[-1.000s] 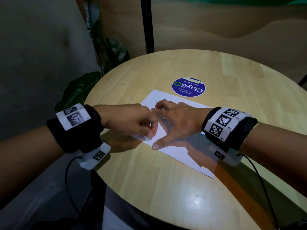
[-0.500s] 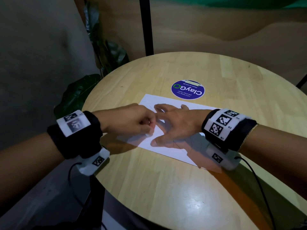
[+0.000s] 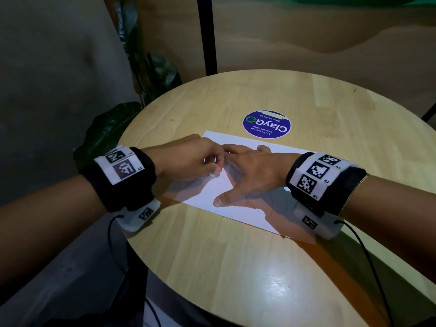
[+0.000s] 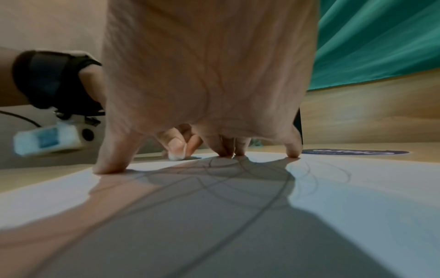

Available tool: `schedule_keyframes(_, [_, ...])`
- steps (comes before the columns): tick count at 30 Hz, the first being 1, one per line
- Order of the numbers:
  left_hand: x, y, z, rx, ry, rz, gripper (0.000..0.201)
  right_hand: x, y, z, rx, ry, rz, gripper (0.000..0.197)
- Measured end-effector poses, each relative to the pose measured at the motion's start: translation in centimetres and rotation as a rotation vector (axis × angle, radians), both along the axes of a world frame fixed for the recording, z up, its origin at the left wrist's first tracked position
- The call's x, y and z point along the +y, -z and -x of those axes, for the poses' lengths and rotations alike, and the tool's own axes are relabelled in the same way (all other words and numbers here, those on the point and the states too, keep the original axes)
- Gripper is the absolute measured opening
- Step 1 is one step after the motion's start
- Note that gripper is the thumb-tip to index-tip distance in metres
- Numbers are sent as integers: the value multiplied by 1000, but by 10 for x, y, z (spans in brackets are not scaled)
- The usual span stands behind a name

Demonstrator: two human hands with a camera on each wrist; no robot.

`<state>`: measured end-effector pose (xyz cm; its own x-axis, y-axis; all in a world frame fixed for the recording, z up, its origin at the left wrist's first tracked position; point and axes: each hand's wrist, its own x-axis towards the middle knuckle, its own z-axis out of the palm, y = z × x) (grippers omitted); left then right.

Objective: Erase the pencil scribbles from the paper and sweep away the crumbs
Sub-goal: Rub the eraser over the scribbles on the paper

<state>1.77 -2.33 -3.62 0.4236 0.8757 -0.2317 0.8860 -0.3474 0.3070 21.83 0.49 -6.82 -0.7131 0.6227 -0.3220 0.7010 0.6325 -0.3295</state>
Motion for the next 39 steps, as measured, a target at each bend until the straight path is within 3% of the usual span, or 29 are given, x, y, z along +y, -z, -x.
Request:
schedule_keyframes(4, [-3, -2, -6, -32, 53, 161, 6, 1, 0, 1, -23, 11, -8, 86])
schedule_keyframes(8, [2, -1, -4, 52, 0, -18, 7, 1, 0, 1, -7, 12, 14, 93])
schedule_keyframes(12, [-7, 2, -10, -44, 0, 115, 5, 2, 1, 1, -19, 20, 7, 92])
schedule_keyframes(17, [-2, 1, 4, 12, -96, -33, 6, 2, 1, 2, -49, 33, -1, 116])
schedule_keyframes(21, [-13, -3, 3, -26, -36, 168, 4, 2, 3, 3, -85, 11, -30, 96])
schedule_keyframes(25, [-5, -5, 18, 83, -105, -41, 6, 2, 3, 4, -100, 10, -40, 104])
schedule_keyframes(29, [-18, 0, 11, -20, -6, 150, 6, -1, 0, 3, -91, 15, -40, 95])
schedule_keyframes(34, [-5, -6, 32, 154, -60, -54, 6, -2, -2, 0, -163, 20, 2, 110])
schedule_keyframes(39, [-21, 1, 14, 4, 63, 102, 6, -4, -4, -1, -112, 11, 20, 97])
